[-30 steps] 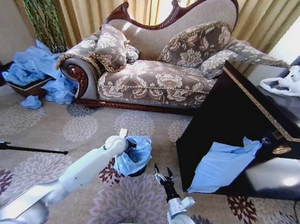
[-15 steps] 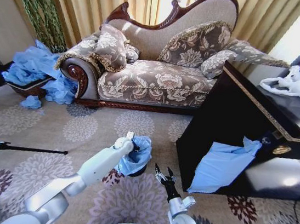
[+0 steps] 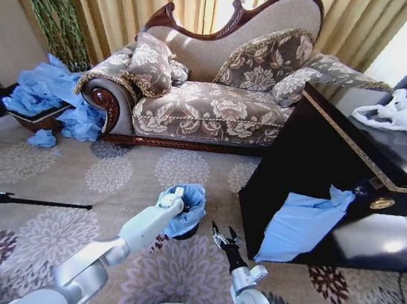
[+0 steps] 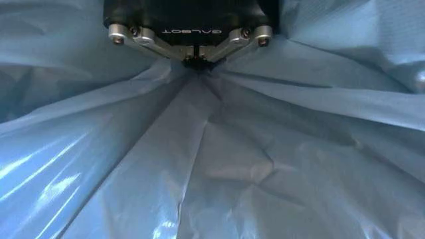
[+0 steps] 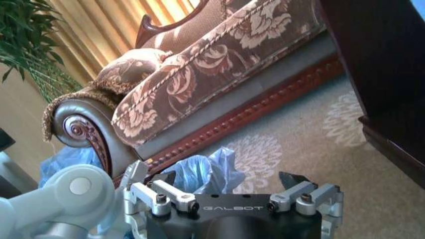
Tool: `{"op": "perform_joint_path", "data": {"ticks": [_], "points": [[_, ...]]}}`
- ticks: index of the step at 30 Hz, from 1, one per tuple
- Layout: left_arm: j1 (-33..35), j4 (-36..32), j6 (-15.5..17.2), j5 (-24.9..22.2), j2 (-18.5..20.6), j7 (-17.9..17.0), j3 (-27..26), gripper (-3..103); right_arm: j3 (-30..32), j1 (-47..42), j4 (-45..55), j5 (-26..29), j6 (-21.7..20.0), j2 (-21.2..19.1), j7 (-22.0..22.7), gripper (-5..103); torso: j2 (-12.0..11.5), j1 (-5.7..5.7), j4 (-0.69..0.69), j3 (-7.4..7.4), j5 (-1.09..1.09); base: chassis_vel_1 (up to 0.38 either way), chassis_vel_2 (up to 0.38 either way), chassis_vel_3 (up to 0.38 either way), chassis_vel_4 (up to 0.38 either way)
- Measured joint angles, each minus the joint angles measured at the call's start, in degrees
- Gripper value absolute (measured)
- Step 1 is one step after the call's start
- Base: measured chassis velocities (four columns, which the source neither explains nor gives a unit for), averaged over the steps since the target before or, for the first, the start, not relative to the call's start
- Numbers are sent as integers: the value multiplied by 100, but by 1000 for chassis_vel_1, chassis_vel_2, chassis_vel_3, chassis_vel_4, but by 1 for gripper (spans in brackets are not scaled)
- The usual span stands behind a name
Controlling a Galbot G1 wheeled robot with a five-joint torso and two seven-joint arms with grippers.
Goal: Place a garbage bag over the trash bin.
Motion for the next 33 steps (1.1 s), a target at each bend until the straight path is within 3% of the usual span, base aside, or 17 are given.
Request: {"op": "perform_joint_path", "data": {"ticks": [13,24,26,33], "points": [[-92,473,-68,280,-264,59,-87,0,-12,6,8,18,4,-20,-19,100,0,0,0,-1,-1,0,0,0,0],[-42,93,-214,296,-227,338,-147,0,-33,-28,52,-7,11,-1,-38,100,0,0,-1,0,-1,0,0,0,0],[21,-135,-153,299,-149,556,-94,0,-46,-32,60,-20,12,11,-40,100,0,0,1,0,1,0,0,0,0],[99,-202,121,295,-166,562,18,0,-57,-10,68,-21,13,0,-43,100,0,0,0,0,-1,0,0,0,0]]}}
